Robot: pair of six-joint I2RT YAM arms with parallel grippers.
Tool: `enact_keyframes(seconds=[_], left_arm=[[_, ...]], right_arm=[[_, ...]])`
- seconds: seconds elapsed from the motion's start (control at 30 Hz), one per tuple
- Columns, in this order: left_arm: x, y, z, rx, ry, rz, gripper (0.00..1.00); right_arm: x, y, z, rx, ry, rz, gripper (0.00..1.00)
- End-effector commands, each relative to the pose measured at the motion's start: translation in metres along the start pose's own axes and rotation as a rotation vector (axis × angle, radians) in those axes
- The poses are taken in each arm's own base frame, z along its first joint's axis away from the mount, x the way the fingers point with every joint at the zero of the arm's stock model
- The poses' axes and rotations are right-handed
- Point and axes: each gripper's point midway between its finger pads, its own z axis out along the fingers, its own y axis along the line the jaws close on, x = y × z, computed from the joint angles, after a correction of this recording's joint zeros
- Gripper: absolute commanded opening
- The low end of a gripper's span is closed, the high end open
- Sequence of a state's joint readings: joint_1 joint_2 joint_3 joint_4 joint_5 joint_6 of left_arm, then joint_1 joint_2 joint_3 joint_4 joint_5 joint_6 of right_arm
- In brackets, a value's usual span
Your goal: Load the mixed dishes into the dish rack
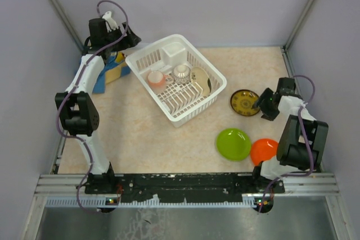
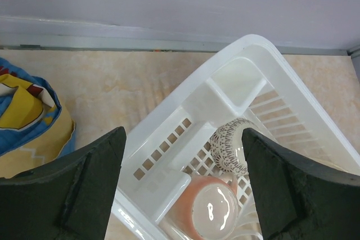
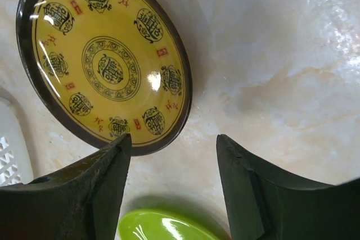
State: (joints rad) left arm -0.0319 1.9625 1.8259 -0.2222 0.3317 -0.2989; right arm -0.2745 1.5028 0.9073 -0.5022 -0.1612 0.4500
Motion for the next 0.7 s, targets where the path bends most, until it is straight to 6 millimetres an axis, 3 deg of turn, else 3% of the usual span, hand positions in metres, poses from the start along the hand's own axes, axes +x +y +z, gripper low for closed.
enact_keyframes(seconds=[0.0,0.2,0.4,0.67], left_arm=[[-0.014,-0.008,-0.014,0.025,-0.04,0.024,0.9],[-0.018,-0.006,-0.026,-0.006,-0.049,0.065,0.91],[-0.019,-0.007,-0.031,-0.012,-0.055,0.068,0.91],[-0.024,-0.016,-0.034,0.024,-0.069,0.035,0.91]], right_arm=[[-0.017,0.018,0.008,-0.119,-0.063,0.045,0.61],[-0.008,0.014,0.026,-0.125,-0.035,0.077,0.59],[0.004,0.009,0.04,-0.129,-0.01,0.102,0.49],[0.005,0.002,0.046,-0.1,-0.021,0.122,0.15]])
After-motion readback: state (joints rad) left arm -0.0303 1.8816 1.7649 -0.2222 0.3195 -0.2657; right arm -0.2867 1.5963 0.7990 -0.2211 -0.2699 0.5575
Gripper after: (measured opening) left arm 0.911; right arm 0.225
